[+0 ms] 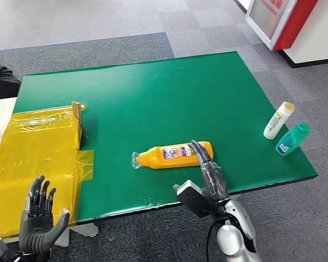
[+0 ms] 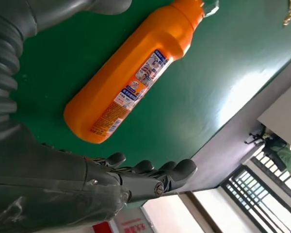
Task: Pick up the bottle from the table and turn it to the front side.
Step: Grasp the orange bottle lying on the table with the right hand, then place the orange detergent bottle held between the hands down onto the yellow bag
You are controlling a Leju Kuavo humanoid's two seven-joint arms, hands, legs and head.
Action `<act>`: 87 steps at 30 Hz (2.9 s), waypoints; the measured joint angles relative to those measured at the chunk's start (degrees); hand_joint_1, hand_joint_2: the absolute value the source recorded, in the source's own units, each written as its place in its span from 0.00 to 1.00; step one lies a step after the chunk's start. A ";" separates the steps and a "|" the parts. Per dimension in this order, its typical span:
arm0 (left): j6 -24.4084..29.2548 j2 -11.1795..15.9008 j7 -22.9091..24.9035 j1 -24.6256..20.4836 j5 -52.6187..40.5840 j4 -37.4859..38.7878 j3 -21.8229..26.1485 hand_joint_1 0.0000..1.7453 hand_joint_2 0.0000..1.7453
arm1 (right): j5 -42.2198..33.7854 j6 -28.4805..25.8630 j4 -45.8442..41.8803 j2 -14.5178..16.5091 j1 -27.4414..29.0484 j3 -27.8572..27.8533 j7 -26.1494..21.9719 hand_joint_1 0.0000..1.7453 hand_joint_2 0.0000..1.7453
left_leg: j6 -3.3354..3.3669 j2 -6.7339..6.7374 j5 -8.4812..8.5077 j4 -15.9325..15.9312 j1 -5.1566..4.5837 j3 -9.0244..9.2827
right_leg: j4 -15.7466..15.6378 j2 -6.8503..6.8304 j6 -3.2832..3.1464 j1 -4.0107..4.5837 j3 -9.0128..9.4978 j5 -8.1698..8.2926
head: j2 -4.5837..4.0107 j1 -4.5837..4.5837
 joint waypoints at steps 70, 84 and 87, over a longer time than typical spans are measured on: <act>-1.94 5.54 8.85 -10.31 12.58 10.21 -8.46 0.00 1.00 | -25.47 7.81 22.06 -8.29 -20.23 16.25 -4.97 1.00 1.00 | -0.05 -0.07 0.26 0.00 0.02 -0.06 | 0.03 -0.07 -0.01 0.04 -0.04 0.19 | 0.00 -0.01; -4.36 16.57 11.21 -20.18 17.84 9.99 -23.69 0.00 1.00 | -23.90 5.94 30.81 -3.87 -22.08 21.28 -8.39 1.00 1.00 | -0.07 -0.07 0.34 0.00 0.01 -0.07 | 0.04 -0.07 0.00 0.03 -0.06 0.22 | 0.00 -0.01; -4.23 17.84 11.45 -21.78 17.83 10.00 -25.84 0.00 1.00 | -23.16 5.39 32.17 -3.50 -22.46 22.16 -8.42 1.00 1.00 | -0.07 -0.07 0.33 0.00 0.01 -0.07 | 0.04 -0.08 0.00 0.03 -0.06 0.22 | 0.00 -0.01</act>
